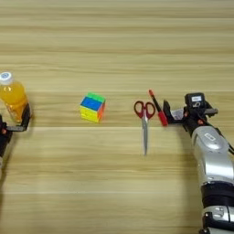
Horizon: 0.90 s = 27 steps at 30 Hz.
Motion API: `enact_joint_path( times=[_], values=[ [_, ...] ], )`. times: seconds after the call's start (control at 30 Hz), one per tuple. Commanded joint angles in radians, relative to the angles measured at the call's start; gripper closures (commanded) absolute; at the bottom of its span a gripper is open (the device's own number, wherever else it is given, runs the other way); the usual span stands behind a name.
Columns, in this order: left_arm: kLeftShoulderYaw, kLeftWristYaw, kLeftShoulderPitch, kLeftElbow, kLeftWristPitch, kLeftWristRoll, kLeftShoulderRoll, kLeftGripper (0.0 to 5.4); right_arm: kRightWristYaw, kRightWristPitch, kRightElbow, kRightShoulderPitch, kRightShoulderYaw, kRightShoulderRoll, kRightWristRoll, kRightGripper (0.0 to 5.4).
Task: Move the objects on the table
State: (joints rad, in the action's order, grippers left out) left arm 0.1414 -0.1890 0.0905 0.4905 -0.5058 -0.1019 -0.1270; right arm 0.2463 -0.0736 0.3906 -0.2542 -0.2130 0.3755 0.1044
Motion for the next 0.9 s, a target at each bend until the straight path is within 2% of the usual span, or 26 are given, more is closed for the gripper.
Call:
enact_joint_path(
  times=[0.03, 0.47, 0.9],
  values=[
    [-0.004, -0.001, -0.004, -0.008, 0.021, -0.003, 0.002, 0.00, 0.000, 0.016, 0.025, -0.017, -0.009, 0.022, -0.005, 0.04],
    [-0.007, 0.000, -0.004, -0.011, 0.023, -0.003, 0.003, 0.00, 0.026, 0.054, 0.104, -0.031, 0.015, 0.042, -0.028, 0.04],
    [-0.004, 0.000, -0.008, -0.014, 0.026, -0.004, 0.000, 0.00, 0.013, 0.050, 0.160, -0.041, 0.023, 0.055, -0.057, 0.04]
  ],
)
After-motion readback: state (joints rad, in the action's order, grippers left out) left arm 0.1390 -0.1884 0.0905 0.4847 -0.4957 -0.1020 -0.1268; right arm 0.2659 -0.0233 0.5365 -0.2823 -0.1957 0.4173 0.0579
